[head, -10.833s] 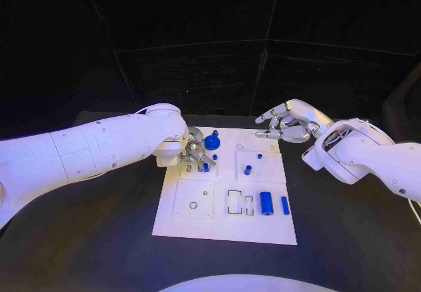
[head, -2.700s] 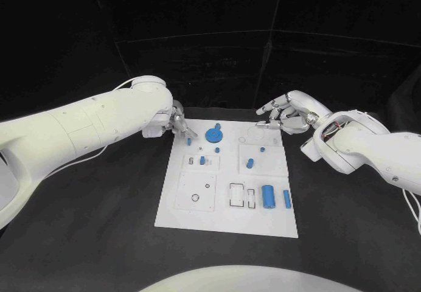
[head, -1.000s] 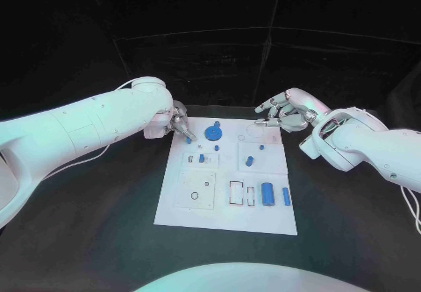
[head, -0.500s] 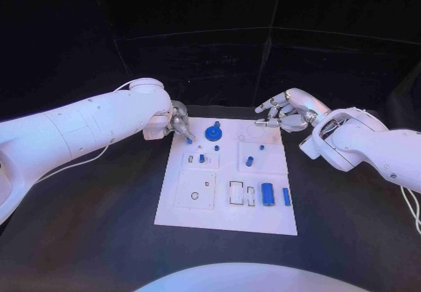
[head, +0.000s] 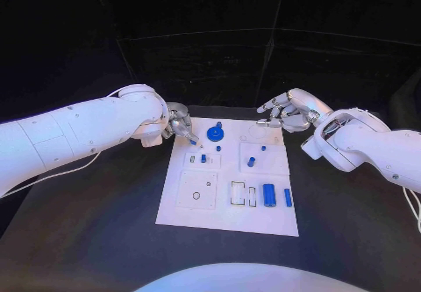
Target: Assemble the parts on the task board
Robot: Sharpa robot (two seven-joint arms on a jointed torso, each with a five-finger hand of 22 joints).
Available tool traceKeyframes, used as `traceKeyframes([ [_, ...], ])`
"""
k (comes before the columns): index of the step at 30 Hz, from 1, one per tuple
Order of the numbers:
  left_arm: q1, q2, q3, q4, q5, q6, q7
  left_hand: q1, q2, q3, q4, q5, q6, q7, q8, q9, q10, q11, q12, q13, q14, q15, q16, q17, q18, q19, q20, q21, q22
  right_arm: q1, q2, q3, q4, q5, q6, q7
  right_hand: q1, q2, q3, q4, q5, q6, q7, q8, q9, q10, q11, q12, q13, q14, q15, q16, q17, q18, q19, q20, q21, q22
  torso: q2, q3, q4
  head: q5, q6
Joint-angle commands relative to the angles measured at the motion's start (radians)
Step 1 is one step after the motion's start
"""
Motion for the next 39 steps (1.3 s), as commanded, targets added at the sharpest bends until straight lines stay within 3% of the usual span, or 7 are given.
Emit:
traceKeyframes([
  [1, -0.003, -0.025, 0.0, 0.043, 0.028, -0.073, 0.031, -0.007, -0.009, 0.141, -0.133, 0.006, 0.007, 0.0, 0.007, 0.003, 0.008, 0.001, 0.002, 0.002, 0.104, 0.0, 0.006, 0.263, -0.012, 0.006, 0.0, 0.005, 0.003, 0.002, 0.001, 0.0, -0.001, 0.006, 0.005, 0.008, 0.002, 0.011, -0.007, 0.0, 0.003, -0.005, 0.0, 0.004, 0.001, -0.008, -0.001, -0.007, -0.001, -0.007, 0.001, -0.005, -0.001, 0.016, -0.006, -0.001, -0.006, -0.001, -0.003, -0.0001, 0.0032, 0.002, -0.004],
  [6, -0.013, -0.055, 0.0, 0.09, 0.031, -0.089, 0.028, -0.011, -0.014, 0.15, -0.136, 0.007, 0.008, -0.001, 0.008, 0.004, 0.01, 0.001, 0.003, 0.003, 0.104, 0.0, 0.006, 0.263, -0.012, 0.007, -0.001, 0.007, 0.006, 0.002, 0.003, 0.0, -0.004, 0.008, 0.006, 0.007, 0.002, 0.011, -0.007, 0.0, 0.003, -0.005, 0.0, 0.004, 0.001, -0.008, -0.001, -0.007, -0.001, -0.007, 0.001, -0.005, -0.001, 0.016, -0.006, -0.001, -0.006, -0.001, -0.003, -0.0006, 0.0031, 0.004, -0.003],
  [17, -0.035, -0.086, -0.01, 0.135, 0.032, -0.1, 0.006, -0.015, -0.018, 0.159, -0.139, 0.009, 0.01, -0.001, 0.009, 0.004, 0.013, 0.0, 0.005, 0.005, 0.104, -0.001, 0.006, 0.263, -0.013, 0.008, -0.001, 0.008, 0.008, 0.002, 0.006, 0.0, -0.01, 0.01, 0.007, 0.008, 0.002, 0.011, -0.007, 0.0, 0.003, -0.005, 0.0, 0.004, 0.001, -0.008, -0.001, -0.007, -0.001, -0.007, 0.001, -0.005, -0.001, 0.016, -0.006, -0.001, -0.006, -0.001, -0.001, -0.0007, 0.0006, 0.009, -0.003],
  [27, -0.041, -0.087, -0.029, 0.141, 0.031, -0.068, -0.022, -0.017, -0.019, 0.165, -0.14, 0.011, 0.01, -0.001, 0.01, 0.004, 0.013, 0.0, 0.003, 0.002, 0.104, -0.001, 0.006, 0.263, -0.012, 0.007, -0.001, 0.007, 0.006, 0.002, 0.01, 0.0, -0.013, 0.011, 0.009, 0.009, 0.002, 0.011, -0.007, 0.0, 0.003, -0.005, 0.0, 0.004, 0.001, -0.008, -0.001, -0.007, -0.001, -0.007, 0.001, -0.005, -0.001, 0.016, -0.006, -0.001, -0.006, -0.001, 0.0, -0.0005, 0.0007, 0.01, -0.007],
  [39, -0.045, -0.087, -0.037, 0.14, 0.029, -0.053, -0.038, -0.021, -0.023, 0.173, -0.143, 0.013, 0.011, -0.001, 0.01, 0.005, 0.013, 0.0, 0.002, 0.003, 0.104, -0.001, 0.006, 0.263, -0.012, 0.007, -0.001, 0.006, 0.006, 0.002, 0.012, 0.0, -0.013, 0.011, 0.009, 0.01, 0.001, 0.013, -0.009, 0.001, 0.003, -0.006, 0.001, 0.005, 0.001, -0.008, -0.001, -0.007, -0.003, -0.007, 0.001, -0.007, -0.002, 0.017, -0.006, -0.001, -0.008, -0.004, 0.0, -0.0007, 0.0003, 0.011, -0.008],
])
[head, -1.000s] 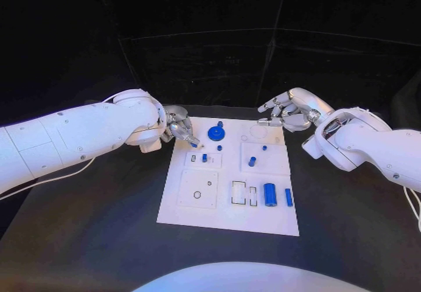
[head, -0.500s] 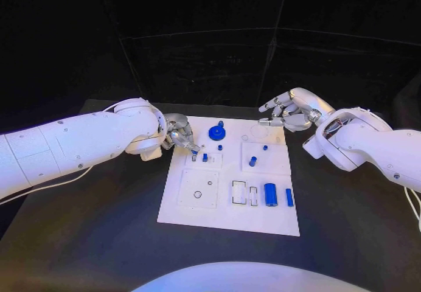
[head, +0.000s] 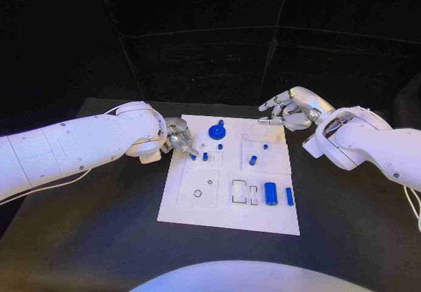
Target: Assemble the parts on the task board
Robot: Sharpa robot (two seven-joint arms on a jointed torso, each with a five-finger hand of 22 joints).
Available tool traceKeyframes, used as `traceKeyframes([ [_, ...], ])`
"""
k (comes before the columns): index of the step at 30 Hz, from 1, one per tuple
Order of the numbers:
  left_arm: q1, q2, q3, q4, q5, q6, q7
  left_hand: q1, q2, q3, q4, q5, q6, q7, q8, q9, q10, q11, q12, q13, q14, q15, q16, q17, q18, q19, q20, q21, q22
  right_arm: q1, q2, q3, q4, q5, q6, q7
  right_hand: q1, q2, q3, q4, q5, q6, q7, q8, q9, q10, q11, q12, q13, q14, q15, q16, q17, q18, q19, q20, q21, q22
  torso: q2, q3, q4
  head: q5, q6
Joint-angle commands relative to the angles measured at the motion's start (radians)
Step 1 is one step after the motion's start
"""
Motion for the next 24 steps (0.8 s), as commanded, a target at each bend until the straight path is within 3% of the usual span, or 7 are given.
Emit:
traceKeyframes([
  [1, 0.0, 0.0, 0.0, 0.001, 0.002, 0.016, -0.015, 0.003, 0.0, 0.13, -0.123, 0.004, 0.006, 0.001, 0.004, 0.002, 0.006, 0.0, 0.002, 0.0, 0.104, -0.001, 0.006, 0.263, -0.012, 0.007, -0.001, 0.002, -0.001, 0.002, 0.001, 0.0, 0.001, 0.004, 0.005, 0.009, 0.001, 0.013, -0.006, -0.002, 0.003, -0.006, 0.001, 0.005, 0.001, -0.008, -0.001, -0.003, -0.001, -0.007, 0.001, -0.004, -0.001, 0.017, -0.006, -0.001, -0.003, -0.001, 0.0, 0.0, -0.0004, 0.0, 0.0],
  [24, -0.001, 0.003, -0.001, 0.0, 0.0, 0.042, -0.03, -0.01, -0.004, 0.142, -0.122, 0.009, 0.009, 0.001, 0.006, 0.003, 0.01, 0.0, 0.004, 0.002, 0.104, -0.001, 0.006, 0.263, -0.012, 0.006, -0.001, 0.0, -0.002, 0.001, 0.001, 0.0, 0.001, 0.004, 0.005, 0.01, 0.001, 0.013, -0.006, -0.002, 0.003, -0.006, 0.001, 0.005, 0.001, -0.008, -0.001, -0.003, -0.001, -0.007, 0.001, -0.004, -0.001, 0.017, -0.006, -0.001, -0.003, -0.001, 0.0, 0.0006, -0.0008, 0.0, -0.002],
])
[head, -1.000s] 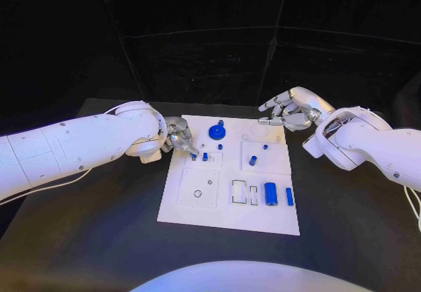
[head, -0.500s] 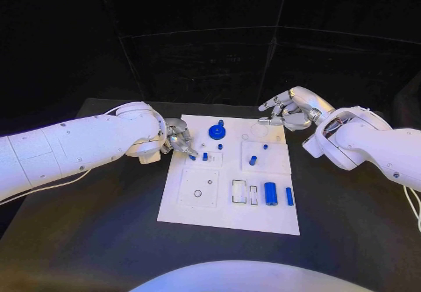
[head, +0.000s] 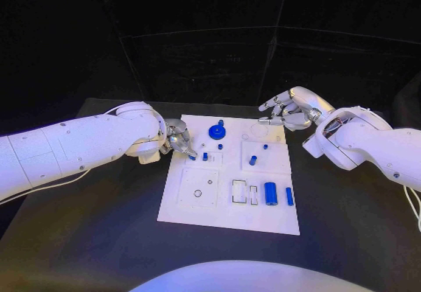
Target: Assemble the parts on the task board
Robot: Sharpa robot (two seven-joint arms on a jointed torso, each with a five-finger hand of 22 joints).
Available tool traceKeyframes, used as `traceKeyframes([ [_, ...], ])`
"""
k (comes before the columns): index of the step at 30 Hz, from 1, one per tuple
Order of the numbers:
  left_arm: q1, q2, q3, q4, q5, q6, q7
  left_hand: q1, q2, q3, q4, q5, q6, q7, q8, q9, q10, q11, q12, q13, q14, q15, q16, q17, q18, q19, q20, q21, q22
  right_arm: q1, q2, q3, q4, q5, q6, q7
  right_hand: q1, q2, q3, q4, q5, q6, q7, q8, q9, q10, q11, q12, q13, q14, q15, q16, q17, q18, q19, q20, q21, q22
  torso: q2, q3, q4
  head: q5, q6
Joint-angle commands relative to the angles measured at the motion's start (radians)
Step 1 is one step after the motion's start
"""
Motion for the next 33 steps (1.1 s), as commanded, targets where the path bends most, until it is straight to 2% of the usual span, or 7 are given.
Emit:
traceKeyframes([
  [1, 0.0, 0.003, 0.0, 0.0, 0.001, 0.019, -0.007, -0.008, 0.003, 0.131, -0.119, 0.005, 0.01, 0.0, 0.005, 0.002, 0.011, 0.0, 0.005, 0.003, 0.104, -0.001, 0.006, 0.263, -0.012, 0.006, -0.001, 0.0, -0.001, 0.002, 0.0, 0.0, 0.002, 0.003, 0.004, 0.009, 0.001, 0.013, -0.006, -0.002, 0.003, -0.006, 0.001, 0.005, 0.001, -0.008, -0.001, -0.003, -0.001, -0.007, 0.001, -0.004, -0.001, 0.017, -0.006, -0.001, -0.003, -0.001, 0.001, 0.0003, -0.0005, -0.001, -0.001],
  [15, 0.0, 0.025, -0.001, -0.021, 0.001, 0.018, -0.013, -0.11, -0.011, 0.11, -0.073, 0.003, 0.032, -0.017, 0.027, 0.015, 0.02, -0.012, 0.013, 0.011, 0.104, -0.009, 0.006, 0.263, -0.013, 0.011, -0.007, 0.003, 0.007, 0.002, 0.0, 0.0, 0.004, 0.003, 0.004, 0.009, 0.001, 0.013, -0.006, -0.002, 0.003, -0.006, 0.001, 0.005, 0.001, -0.008, -0.001, -0.003, -0.001, -0.007, 0.001, -0.004, -0.001, 0.017, -0.006, -0.001, -0.003, -0.001, 0.0, 0.0013, -0.0004, -0.003, -0.004],
  [33, 0.0, 0.044, -0.001, -0.046, 0.001, 0.019, -0.036, -0.161, -0.013, 0.077, -0.048, 0.003, 0.043, -0.021, 0.032, 0.018, 0.027, -0.016, 0.024, 0.024, 0.104, -0.013, 0.006, 0.263, -0.015, 0.016, -0.011, 0.008, 0.017, 0.002, 0.0, 0.0, 0.005, 0.003, 0.007, 0.007, 0.001, 0.014, -0.008, -0.002, 0.002, -0.007, 0.001, 0.006, 0.001, -0.008, -0.001, -0.004, -0.003, -0.007, 0.001, -0.006, -0.002, 0.017, -0.006, -0.001, -0.005, -0.003, 0.0, 0.0006, 0.0003, -0.007, -0.009],
])
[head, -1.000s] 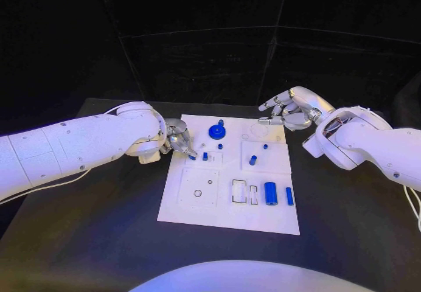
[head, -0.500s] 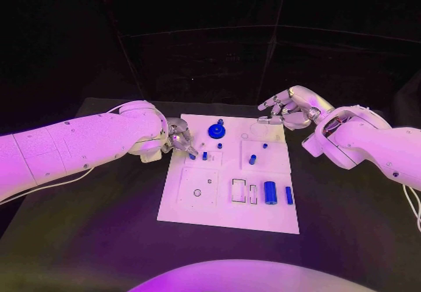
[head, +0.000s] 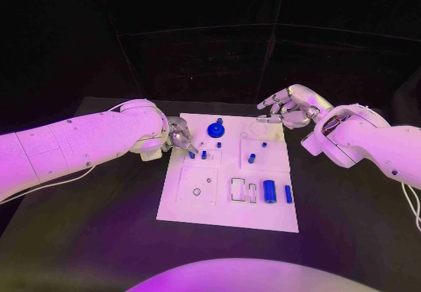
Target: Assemble the parts on the task board
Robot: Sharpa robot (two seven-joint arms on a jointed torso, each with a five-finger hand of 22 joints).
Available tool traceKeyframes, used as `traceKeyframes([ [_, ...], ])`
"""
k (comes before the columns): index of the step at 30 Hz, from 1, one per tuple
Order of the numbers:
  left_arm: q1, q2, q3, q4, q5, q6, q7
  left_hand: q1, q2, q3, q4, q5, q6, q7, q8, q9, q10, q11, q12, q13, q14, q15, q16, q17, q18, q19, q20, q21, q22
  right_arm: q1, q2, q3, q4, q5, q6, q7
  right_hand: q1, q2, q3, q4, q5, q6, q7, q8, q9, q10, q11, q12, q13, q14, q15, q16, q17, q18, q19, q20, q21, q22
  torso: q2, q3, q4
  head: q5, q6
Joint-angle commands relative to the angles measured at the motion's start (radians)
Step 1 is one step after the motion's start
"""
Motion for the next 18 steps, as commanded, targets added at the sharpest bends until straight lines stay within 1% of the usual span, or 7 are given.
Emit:
traceKeyframes([
  [1, 0.0, 0.003, 0.0, -0.003, 0.002, 0.01, -0.01, -0.013, -0.002, -0.008, 0.004, 0.003, 0.006, -0.001, 0.005, 0.002, 0.003, -0.003, 0.005, 0.002, 0.104, -0.006, 0.006, 0.263, -0.015, 0.007, -0.002, 0.004, 0.002, 0.002, 0.001, 0.0, 0.002, 0.003, 0.006, 0.007, -0.003, 0.01, -0.005, 0.001, 0.002, -0.007, 0.001, 0.006, 0.001, -0.008, -0.001, -0.004, -0.001, -0.007, 0.001, -0.006, -0.001, 0.017, -0.006, -0.001, -0.005, -0.001, 0.0, -0.0004, 0.0004, 0.0, -0.001],
  [7, 0.0, 0.005, 0.0, -0.008, 0.002, 0.008, -0.012, -0.053, -0.015, -0.054, 0.027, 0.001, 0.013, -0.001, 0.007, 0.003, 0.005, -0.002, 0.008, 0.007, 0.104, -0.006, 0.006, 0.263, -0.016, 0.008, -0.003, 0.005, 0.004, 0.002, 0.002, 0.0, 0.001, 0.003, 0.006, 0.007, -0.003, 0.01, -0.005, 0.001, 0.002, -0.007, 0.001, 0.006, 0.001, -0.008, -0.001, -0.004, -0.001, -0.007, 0.001, -0.006, -0.001, 0.017, -0.006, -0.001, -0.005, -0.001, 0.0, -0.0002, 0.0011, -0.002, -0.002],
  [11, 0.0, 0.003, 0.0, -0.008, 0.002, 0.005, -0.012, -0.088, -0.024, -0.115, 0.054, 0.0, 0.018, 0.001, 0.008, 0.004, 0.005, -0.001, 0.01, 0.009, 0.104, -0.005, 0.006, 0.263, -0.016, 0.008, -0.002, 0.004, 0.006, 0.002, 0.002, 0.0, 0.001, 0.004, 0.007, 0.007, -0.003, 0.01, -0.005, 0.001, 0.002, -0.007, 0.001, 0.006, 0.001, -0.008, -0.001, -0.004, -0.001, -0.007, 0.001, -0.006, -0.001, 0.017, -0.006, -0.001, -0.005, -0.001, -0.001, -0.0001, 0.0014, -0.003, -0.002],
  [14, 0.0, 0.0, 0.0, -0.005, 0.002, -0.004, -0.01, -0.121, -0.035, -0.175, 0.083, -0.001, 0.02, 0.003, 0.006, 0.004, 0.004, 0.001, 0.011, 0.009, 0.104, -0.003, 0.006, 0.263, -0.016, 0.008, -0.001, 0.003, 0.006, 0.002, 0.002, 0.0, 0.001, 0.004, 0.007, 0.007, -0.003, 0.01, -0.006, 0.001, 0.002, -0.007, 0.001, 0.006, 0.001, -0.008, -0.001, -0.004, -0.002, -0.007, 0.001, -0.007, -0.002, 0.017, -0.007, -0.001, -0.007, -0.004, -0.001, -0.0009, 0.0012, -0.003, -0.002],
  [18, 0.0, -0.005, 0.0, -0.001, 0.002, -0.019, -0.006, -0.13, -0.036, -0.23, 0.104, -0.001, 0.02, 0.002, 0.005, 0.004, 0.003, 0.0, 0.012, 0.011, 0.104, -0.004, 0.006, 0.263, -0.015, 0.008, -0.002, 0.001, 0.007, 0.002, 0.002, 0.0, 0.0, 0.004, 0.007, 0.008, -0.003, 0.01, -0.006, 0.001, 0.002, -0.007, 0.001, 0.006, 0.001, -0.008, -0.001, -0.004, -0.002, -0.007, 0.001, -0.007, -0.002, 0.017, -0.007, -0.001, -0.007, -0.004, -0.001, -0.0009, 0.0003, -0.003, -0.002],
])
